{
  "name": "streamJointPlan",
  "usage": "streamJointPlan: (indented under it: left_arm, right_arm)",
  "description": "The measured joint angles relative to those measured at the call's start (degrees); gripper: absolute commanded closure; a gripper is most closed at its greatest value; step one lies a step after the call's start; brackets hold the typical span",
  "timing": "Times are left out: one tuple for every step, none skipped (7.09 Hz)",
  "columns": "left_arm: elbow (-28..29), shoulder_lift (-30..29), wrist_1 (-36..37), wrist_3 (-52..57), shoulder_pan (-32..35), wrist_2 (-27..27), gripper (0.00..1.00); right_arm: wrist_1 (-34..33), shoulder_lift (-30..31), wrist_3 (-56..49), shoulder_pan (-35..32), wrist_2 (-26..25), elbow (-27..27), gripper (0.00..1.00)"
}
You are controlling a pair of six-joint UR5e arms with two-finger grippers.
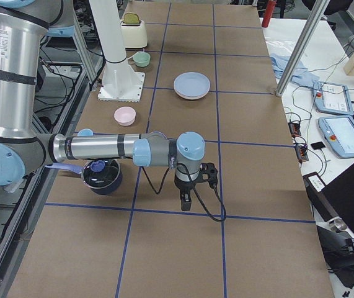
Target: Stack three plates with pink and blue
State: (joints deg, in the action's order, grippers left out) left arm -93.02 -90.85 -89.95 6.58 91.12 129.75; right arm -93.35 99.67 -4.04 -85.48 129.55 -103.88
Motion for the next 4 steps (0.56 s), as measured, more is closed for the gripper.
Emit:
streamJointPlan:
  left_arm:
    - [-0.8,0.3,2.3,0.2,0.9,0.1,0.00]
    - [-1.7,0.6,3.2,0.2,1.3,0.3,0.00]
    - [-2.1,0.7,3.3,0.3,1.3,0.3,0.00]
    - [-2.1,0.7,3.1,0.4,1.3,0.4,0.00]
  right_arm:
    - [0.0,0.0,0.0,0.0,0.0,0.0,0.00]
    - [0.0,0.0,0.0,0.0,0.0,0.0,0.00]
    - [0.0,0.0,0.0,0.0,0.0,0.0,0.00]
    - [0.0,0.0,-0.1,0.0,0.0,-0.1,0.00]
